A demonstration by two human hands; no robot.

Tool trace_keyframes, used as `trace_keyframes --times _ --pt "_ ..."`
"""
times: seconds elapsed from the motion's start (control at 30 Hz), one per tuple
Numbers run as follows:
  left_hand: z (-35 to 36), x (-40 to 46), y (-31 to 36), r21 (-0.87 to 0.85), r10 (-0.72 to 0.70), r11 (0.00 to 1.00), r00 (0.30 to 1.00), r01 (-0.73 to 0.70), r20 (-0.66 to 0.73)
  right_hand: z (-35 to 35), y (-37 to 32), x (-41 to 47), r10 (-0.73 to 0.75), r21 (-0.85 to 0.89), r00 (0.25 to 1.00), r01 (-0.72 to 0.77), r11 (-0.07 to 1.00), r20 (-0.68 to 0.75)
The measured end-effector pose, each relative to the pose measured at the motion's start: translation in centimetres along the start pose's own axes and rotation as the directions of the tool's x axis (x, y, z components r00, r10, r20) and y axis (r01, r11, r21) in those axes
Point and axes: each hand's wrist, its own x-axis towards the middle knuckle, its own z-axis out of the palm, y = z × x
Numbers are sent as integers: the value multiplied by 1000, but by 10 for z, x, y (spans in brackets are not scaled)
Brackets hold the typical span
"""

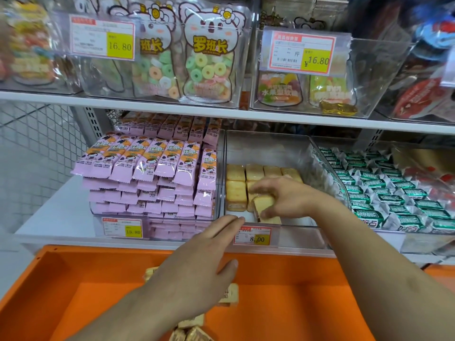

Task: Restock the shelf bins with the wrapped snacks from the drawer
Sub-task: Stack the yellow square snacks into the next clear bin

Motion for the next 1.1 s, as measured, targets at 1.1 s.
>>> trace_keyframes --times 1.1 --pt "0 -1 1 6 -34 999 999 34 12 35 -22 20 66 -43 996 -68 997 -56"
